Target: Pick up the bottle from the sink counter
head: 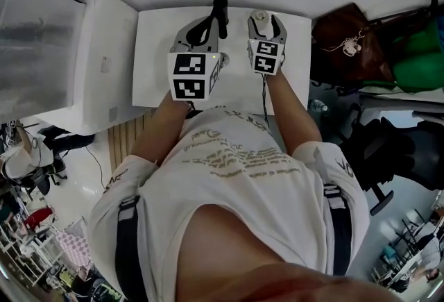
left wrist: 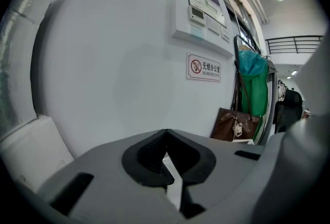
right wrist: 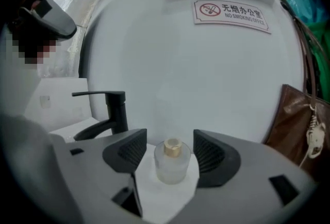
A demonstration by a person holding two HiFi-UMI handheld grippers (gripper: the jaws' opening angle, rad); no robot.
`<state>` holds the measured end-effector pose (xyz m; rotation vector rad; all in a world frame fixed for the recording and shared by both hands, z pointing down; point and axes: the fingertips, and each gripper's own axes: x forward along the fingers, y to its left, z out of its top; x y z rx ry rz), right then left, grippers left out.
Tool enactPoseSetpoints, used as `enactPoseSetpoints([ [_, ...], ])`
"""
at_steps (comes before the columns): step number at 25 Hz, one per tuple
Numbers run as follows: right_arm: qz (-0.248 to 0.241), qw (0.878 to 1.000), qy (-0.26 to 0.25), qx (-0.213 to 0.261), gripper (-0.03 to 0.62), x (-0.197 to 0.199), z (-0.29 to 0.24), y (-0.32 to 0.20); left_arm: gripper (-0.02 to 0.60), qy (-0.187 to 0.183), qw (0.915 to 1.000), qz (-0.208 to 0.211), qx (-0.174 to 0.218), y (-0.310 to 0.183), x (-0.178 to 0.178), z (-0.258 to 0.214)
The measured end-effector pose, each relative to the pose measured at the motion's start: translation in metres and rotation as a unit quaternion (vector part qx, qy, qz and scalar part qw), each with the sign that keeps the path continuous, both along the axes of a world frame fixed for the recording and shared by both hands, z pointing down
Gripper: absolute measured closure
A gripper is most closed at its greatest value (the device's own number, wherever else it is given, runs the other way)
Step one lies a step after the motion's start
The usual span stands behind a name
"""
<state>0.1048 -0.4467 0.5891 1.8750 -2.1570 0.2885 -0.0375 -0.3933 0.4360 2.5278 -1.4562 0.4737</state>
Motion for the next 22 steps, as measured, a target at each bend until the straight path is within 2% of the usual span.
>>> enactPoseSetpoints([
  [12,0.014,0.999,-0.006,-0.032,0.289,0.000,0.046,-0.013,0.561,-0.012,0.9997,-0.022,-0.001,-0.001,-0.015,0.003],
  [22,0.001,0.997,0.001,-0.073,0.287,0.001,0.080,-0.024,0.561,-0.015,0.9995,-0.026,-0.004,0.002,-0.015,0.004],
])
